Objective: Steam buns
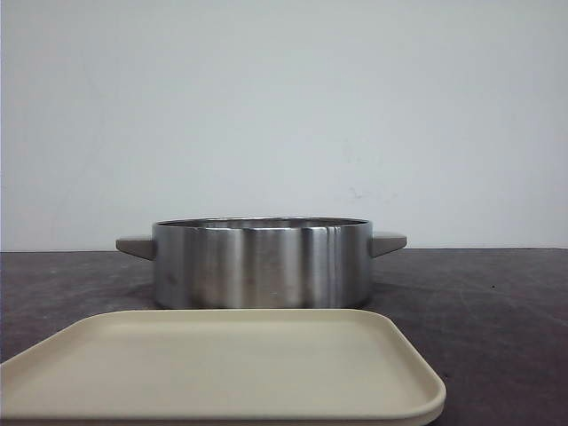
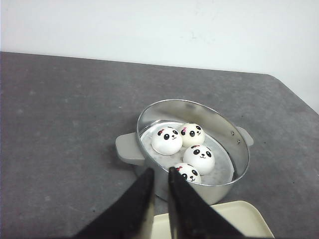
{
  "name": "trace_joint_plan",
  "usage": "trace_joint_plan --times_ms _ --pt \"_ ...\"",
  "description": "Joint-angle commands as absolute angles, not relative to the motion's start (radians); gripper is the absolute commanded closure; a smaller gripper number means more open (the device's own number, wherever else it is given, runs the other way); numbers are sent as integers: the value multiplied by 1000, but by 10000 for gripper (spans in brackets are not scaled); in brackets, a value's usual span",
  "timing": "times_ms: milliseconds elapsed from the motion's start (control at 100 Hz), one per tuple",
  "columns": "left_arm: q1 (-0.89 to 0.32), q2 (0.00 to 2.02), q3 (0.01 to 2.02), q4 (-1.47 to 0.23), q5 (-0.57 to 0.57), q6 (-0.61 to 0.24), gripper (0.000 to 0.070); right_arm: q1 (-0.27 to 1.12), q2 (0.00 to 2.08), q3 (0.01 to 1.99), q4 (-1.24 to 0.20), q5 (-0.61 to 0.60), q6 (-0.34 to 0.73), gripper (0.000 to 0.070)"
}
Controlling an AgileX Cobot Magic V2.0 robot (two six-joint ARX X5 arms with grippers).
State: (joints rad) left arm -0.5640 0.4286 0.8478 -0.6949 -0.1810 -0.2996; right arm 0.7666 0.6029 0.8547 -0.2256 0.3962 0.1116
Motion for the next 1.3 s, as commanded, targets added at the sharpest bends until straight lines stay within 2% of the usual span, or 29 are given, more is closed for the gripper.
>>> trace_joint_plan --times_ms 0,210,350,480,630,830,950,1120,1290 --pt "-569 430 865 -685 -184 -300 700 706 576 808 -188 380 104 684" --pt "-570 430 865 -685 -184 -300 700 443 447 459 127 263 81 684" --pt "-569 430 865 -685 -184 -300 700 279 331 261 218 174 78 684" --pt "-569 430 865 -685 -184 -300 700 182 226 132 215 155 78 684" --pt "-569 430 865 -685 -184 -300 700 142 113 14 209 153 78 684" --pt "-569 430 865 -684 -184 -300 700 116 -1 12 -78 131 70 684" --pt "-569 430 865 -685 -184 -300 700 96 4 12 -169 128 65 684" --pt "-570 430 865 -684 -184 -300 700 80 4 12 -172 120 10 684" --pt "-570 430 865 -684 -184 -300 700 80 4 12 -157 120 11 684"
